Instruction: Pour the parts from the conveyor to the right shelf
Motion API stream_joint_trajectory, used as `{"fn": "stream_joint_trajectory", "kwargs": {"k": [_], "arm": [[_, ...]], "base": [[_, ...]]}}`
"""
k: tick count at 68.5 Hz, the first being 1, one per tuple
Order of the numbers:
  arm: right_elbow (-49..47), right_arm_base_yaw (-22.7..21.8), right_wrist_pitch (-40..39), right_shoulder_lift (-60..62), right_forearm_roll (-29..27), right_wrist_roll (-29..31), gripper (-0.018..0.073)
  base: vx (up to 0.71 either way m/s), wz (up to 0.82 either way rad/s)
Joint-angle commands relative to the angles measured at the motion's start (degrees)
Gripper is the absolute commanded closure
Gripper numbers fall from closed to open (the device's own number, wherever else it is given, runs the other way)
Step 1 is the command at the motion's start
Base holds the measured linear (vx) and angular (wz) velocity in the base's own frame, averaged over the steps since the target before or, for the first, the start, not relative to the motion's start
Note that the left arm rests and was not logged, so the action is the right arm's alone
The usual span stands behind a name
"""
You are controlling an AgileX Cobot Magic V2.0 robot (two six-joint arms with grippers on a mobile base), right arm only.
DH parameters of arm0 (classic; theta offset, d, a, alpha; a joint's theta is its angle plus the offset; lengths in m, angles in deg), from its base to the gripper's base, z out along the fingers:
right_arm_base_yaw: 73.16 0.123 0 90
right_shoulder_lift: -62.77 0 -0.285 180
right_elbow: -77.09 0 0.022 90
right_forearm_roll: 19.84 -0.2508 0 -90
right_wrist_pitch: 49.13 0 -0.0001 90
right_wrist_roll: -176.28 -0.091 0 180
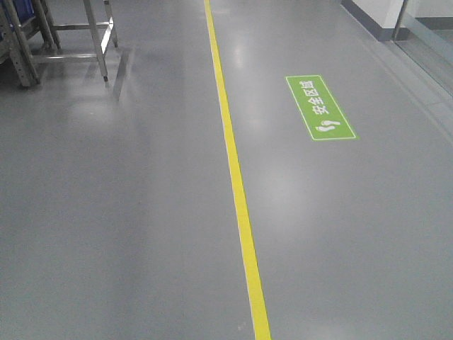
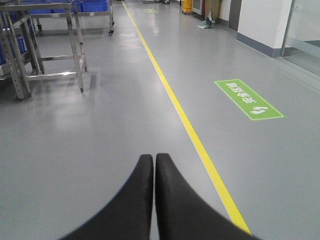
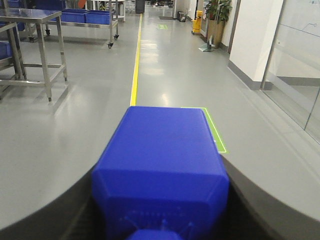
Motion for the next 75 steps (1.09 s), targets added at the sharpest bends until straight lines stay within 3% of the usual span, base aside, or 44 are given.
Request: {"fn": "stream_joint_trajectory", "kwargs": {"k": [1,75], "arm": [[-1.63,-0.32,-4.75,-0.83,-0.20,0.36,0.0568],[-1.63,-0.32,-4.75,-0.83,-0.18,0.36,0.0568]], "base": [[0.59,0.03],[0.69,0.02]]}}
